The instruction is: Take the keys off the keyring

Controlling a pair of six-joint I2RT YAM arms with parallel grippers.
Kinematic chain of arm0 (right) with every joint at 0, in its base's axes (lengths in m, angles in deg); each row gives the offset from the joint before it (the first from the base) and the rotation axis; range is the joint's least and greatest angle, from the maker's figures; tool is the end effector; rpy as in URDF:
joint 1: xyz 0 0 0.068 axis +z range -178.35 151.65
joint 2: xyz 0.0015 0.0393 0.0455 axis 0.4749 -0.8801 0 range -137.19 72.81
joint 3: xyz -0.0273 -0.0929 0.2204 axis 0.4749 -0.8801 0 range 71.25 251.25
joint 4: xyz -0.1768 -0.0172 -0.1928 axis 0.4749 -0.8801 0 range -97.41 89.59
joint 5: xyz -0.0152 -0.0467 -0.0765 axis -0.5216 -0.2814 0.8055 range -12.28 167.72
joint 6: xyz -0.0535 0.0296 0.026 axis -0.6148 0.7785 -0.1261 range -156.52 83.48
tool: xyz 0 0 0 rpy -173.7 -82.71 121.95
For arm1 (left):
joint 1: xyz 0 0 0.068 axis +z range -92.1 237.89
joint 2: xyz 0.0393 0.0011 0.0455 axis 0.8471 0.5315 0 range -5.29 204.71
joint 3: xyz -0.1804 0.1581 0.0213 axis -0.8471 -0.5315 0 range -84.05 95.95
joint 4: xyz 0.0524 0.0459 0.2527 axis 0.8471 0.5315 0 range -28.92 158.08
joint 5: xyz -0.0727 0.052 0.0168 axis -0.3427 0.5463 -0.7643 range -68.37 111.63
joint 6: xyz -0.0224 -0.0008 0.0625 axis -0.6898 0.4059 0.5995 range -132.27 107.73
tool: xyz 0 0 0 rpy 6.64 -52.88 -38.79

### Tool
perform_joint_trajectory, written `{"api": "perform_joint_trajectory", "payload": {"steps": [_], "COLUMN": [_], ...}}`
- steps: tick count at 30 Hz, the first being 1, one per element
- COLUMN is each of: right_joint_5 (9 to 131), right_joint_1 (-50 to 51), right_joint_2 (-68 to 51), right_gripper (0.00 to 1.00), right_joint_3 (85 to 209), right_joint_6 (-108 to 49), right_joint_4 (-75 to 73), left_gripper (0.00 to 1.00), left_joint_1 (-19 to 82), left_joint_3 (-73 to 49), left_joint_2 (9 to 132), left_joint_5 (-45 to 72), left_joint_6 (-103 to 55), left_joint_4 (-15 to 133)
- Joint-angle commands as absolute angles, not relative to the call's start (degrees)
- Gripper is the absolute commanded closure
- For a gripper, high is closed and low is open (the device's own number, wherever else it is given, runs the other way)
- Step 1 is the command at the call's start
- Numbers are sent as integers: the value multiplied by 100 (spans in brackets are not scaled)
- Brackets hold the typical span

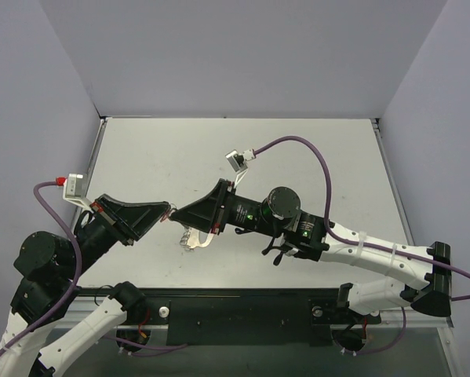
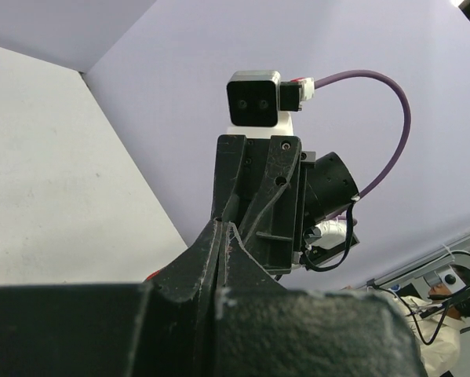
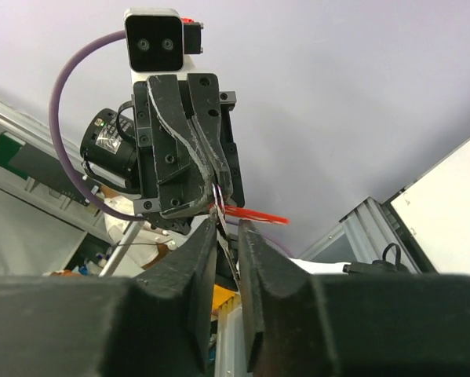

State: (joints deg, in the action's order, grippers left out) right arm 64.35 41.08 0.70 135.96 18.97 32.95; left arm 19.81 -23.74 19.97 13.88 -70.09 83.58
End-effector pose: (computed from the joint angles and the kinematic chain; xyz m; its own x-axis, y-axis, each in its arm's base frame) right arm 0.0986 0.2975 0.4157 -0.7237 0.3535 -0.5928 -0.6841 -0.2542 0.6836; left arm 0.0751 -0.0680 0.4297 -0.5138 -0.6629 -0.5446 0.5253 0.2588 -0.8106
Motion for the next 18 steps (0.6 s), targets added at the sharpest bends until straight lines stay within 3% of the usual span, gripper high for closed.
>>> {"api": "perform_joint_trajectory", "payload": {"steps": [1, 4, 18], "right_joint_5": [6418, 6427, 6436], "right_joint_1": [4135, 4143, 4126], "right_joint_2": [215, 241, 575], "right_gripper": [90, 95, 96], "right_joint_3": [13682, 13656, 13884], "right_joint_6": [1815, 1806, 1385], "right_joint_4": [3809, 3765, 2623], "left_gripper": [100, 100, 100], "left_joint_1": [1984, 1992, 1975], "left_joint_3": [-2376, -2393, -2147], "left_joint_2": [2012, 2029, 2099], "left_joint_5": [1486, 1451, 995], "left_joint_6": [-7010, -7010, -6475], "left_joint_4": [8032, 8041, 8604]}}
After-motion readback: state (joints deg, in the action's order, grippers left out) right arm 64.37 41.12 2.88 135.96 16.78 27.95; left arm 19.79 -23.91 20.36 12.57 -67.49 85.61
